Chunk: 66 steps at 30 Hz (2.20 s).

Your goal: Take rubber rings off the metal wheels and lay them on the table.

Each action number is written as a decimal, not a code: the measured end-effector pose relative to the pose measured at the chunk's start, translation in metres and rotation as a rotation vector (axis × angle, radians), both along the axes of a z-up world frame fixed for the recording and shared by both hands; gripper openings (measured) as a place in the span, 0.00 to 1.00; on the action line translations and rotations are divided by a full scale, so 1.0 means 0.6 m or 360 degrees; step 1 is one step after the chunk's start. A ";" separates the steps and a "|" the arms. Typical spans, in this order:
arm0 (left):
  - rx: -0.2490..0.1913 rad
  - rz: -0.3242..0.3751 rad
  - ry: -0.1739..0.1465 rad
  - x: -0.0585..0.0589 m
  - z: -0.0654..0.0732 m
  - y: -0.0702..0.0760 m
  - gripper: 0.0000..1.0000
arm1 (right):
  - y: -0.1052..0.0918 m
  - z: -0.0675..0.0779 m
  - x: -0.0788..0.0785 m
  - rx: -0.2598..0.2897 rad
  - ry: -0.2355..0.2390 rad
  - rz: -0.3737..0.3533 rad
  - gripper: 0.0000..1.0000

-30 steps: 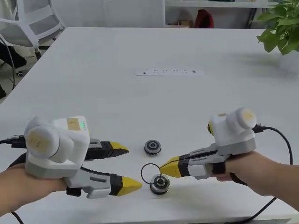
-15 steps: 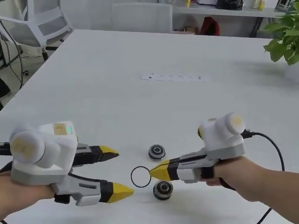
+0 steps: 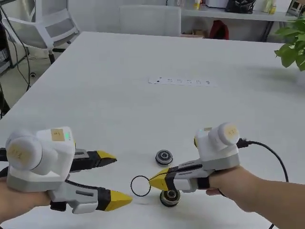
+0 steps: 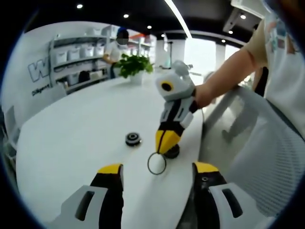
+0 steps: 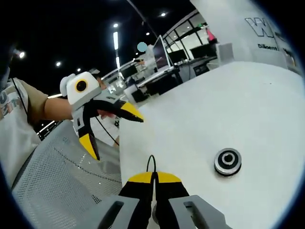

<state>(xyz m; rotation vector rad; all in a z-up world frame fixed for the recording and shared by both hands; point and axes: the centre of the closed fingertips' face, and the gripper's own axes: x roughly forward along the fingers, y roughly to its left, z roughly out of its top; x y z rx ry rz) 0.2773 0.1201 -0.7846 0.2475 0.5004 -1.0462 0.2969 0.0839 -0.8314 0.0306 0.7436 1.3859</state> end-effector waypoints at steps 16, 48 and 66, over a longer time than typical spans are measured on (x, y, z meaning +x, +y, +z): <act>0.0020 0.0020 -0.0003 -0.002 -0.005 0.008 0.62 | 0.003 -0.016 -0.007 -0.0069 -0.0094 0.0051 0.00; 0.0001 -0.0034 -0.0001 0.012 0.003 -0.014 0.60 | -0.031 0.025 0.005 -0.0036 -0.0321 0.0084 0.34; 0.0027 -0.0152 0.0009 0.016 0.001 -0.062 0.59 | -0.100 0.035 0.001 -0.0093 -0.0484 0.0159 0.44</act>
